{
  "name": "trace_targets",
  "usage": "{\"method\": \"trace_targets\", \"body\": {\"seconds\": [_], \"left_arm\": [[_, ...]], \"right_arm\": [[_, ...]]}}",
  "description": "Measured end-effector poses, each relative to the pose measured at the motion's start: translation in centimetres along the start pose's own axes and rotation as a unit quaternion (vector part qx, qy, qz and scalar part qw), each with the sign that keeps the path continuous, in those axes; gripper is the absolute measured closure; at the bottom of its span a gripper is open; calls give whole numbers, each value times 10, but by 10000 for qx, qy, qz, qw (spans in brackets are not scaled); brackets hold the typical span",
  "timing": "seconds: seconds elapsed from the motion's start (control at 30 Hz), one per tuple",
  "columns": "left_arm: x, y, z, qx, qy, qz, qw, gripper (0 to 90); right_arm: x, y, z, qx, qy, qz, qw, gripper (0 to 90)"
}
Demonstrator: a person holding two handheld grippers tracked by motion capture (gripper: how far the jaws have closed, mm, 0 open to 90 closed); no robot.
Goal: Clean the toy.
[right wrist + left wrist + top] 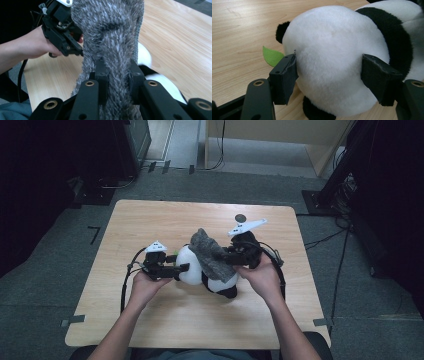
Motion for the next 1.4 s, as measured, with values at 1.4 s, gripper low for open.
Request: {"method": "trace_targets", "body": {"seconds": [1.4], "left_arm": [[-3, 2, 1, 37, 35, 8, 10000, 329]], "right_arm": [[-15, 35, 28, 286, 3, 345, 9990, 740]]}}
Point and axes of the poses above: each handheld gripper's, and its own axes: y roughly forward along the jaws, z roughly out of its underside, x roughly to its left, the point moved 6 cm from there along y, roughly forward along the jaws, and after that the axes turned 4 degrees about -x, right-handed, at the moved point
